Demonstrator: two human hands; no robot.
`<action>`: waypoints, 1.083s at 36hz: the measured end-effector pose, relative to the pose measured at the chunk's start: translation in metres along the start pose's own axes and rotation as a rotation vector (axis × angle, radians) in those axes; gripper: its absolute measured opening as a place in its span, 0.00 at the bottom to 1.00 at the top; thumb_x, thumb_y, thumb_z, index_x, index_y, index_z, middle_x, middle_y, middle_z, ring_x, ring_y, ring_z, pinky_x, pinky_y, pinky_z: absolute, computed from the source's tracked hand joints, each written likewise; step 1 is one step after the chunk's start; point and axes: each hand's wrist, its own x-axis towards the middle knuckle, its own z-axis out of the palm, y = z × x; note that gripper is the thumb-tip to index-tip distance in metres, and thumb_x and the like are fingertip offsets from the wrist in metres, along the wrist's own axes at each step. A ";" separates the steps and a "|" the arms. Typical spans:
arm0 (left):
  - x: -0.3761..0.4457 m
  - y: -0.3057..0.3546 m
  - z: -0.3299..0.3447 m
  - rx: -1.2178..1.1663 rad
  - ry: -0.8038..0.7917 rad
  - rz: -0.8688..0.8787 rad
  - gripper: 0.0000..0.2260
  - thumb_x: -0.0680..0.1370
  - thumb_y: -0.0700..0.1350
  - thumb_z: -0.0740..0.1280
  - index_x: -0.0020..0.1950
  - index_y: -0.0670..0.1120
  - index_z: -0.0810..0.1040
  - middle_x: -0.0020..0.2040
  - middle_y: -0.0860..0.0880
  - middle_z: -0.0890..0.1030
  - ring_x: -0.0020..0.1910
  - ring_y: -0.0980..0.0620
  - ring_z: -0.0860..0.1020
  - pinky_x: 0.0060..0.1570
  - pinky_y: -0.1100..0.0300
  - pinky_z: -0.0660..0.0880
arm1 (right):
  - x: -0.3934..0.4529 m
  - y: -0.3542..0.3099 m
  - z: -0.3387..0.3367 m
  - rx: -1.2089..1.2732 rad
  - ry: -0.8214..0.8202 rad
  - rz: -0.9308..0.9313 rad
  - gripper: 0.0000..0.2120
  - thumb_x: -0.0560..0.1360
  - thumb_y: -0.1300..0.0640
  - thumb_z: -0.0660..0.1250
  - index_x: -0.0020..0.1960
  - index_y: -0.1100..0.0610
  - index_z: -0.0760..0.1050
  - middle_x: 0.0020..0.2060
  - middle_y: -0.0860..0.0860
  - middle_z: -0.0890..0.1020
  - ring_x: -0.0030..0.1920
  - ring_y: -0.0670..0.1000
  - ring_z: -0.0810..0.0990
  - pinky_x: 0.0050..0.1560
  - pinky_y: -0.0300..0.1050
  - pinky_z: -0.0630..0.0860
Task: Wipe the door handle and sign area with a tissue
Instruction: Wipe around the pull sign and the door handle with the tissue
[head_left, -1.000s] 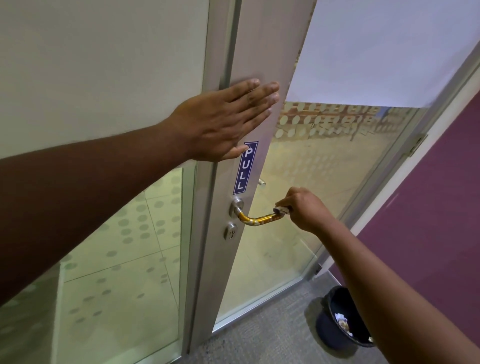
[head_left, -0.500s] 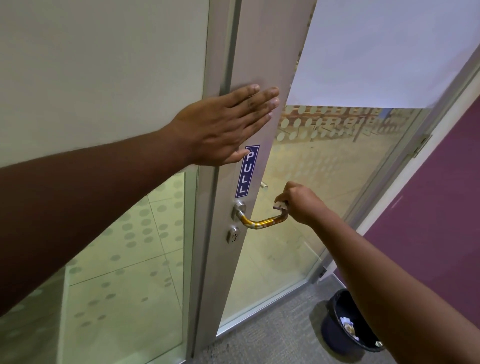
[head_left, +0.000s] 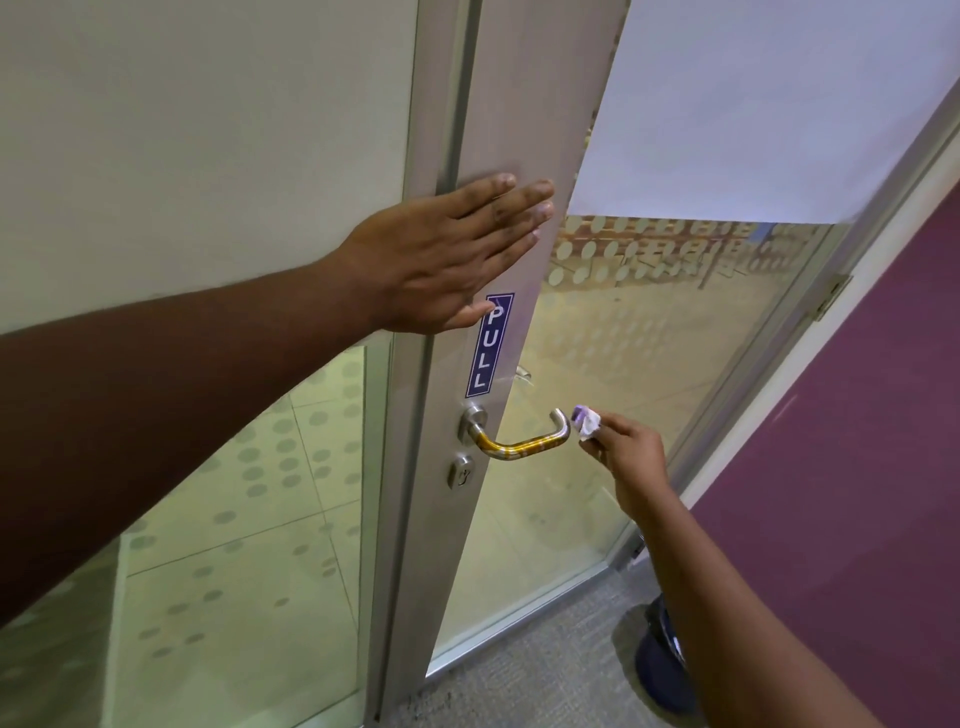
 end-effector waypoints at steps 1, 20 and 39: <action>0.000 0.000 0.000 -0.002 -0.001 0.001 0.37 0.83 0.60 0.33 0.81 0.33 0.43 0.81 0.30 0.44 0.82 0.33 0.43 0.80 0.43 0.50 | -0.002 0.004 0.002 0.120 0.003 0.054 0.13 0.75 0.72 0.64 0.50 0.62 0.84 0.49 0.58 0.85 0.48 0.53 0.79 0.55 0.48 0.80; 0.000 0.000 -0.004 0.004 -0.018 0.006 0.36 0.83 0.60 0.33 0.81 0.33 0.41 0.81 0.30 0.44 0.82 0.34 0.43 0.81 0.43 0.50 | -0.036 0.023 0.043 0.253 0.248 0.000 0.03 0.75 0.62 0.72 0.45 0.62 0.83 0.38 0.52 0.85 0.43 0.50 0.84 0.52 0.50 0.83; -0.001 0.000 -0.004 -0.001 -0.002 0.018 0.36 0.84 0.59 0.35 0.81 0.33 0.42 0.82 0.31 0.44 0.82 0.35 0.44 0.81 0.44 0.51 | -0.043 0.010 0.061 0.497 0.423 0.152 0.05 0.75 0.63 0.72 0.43 0.64 0.79 0.37 0.54 0.82 0.42 0.51 0.83 0.44 0.44 0.83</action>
